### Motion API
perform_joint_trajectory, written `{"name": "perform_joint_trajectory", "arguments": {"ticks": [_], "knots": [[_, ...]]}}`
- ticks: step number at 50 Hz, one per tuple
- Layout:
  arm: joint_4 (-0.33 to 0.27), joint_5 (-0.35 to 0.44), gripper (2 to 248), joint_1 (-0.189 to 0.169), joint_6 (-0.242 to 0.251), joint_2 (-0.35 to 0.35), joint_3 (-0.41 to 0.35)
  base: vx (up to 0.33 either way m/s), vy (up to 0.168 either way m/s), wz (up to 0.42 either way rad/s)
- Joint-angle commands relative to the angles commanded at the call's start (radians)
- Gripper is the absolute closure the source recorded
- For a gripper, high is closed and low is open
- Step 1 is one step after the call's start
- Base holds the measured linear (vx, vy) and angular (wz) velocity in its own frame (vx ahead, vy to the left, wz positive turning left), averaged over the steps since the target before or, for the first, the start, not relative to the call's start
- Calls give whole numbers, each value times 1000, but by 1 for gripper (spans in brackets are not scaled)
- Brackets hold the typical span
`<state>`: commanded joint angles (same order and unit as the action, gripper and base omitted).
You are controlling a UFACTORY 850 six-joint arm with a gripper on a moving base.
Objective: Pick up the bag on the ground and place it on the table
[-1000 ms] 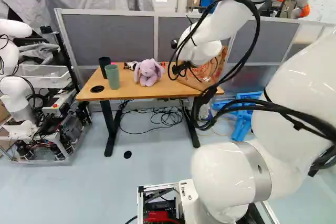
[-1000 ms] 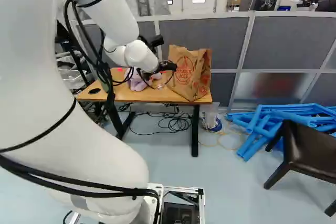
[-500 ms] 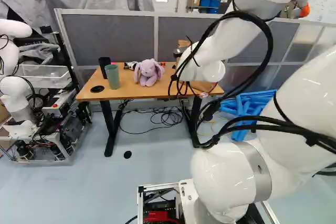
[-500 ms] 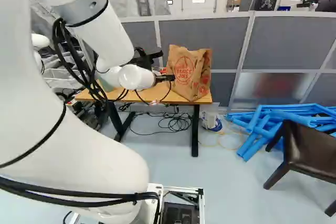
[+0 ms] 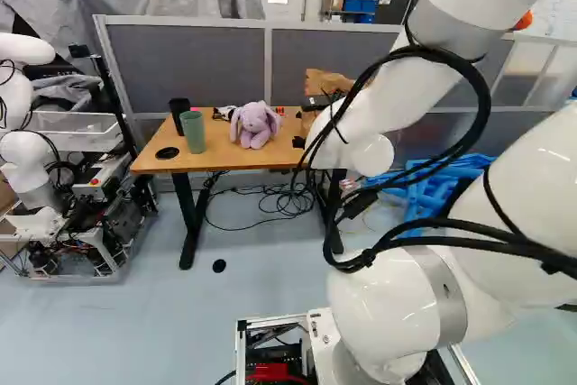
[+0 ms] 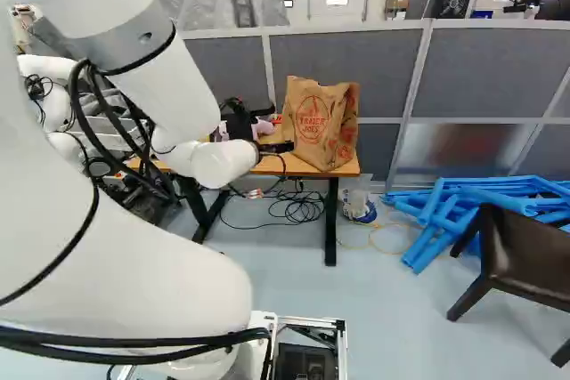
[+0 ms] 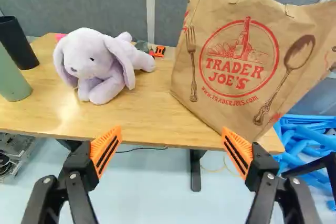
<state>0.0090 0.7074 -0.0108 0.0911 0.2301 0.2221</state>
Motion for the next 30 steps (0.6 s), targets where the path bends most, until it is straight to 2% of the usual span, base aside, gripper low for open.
{"name": "perform_joint_trajectory", "arguments": {"ticks": [30], "knots": [[-7, 132, 3, 9, -73, 39, -108, 0, 0, 0]]}}
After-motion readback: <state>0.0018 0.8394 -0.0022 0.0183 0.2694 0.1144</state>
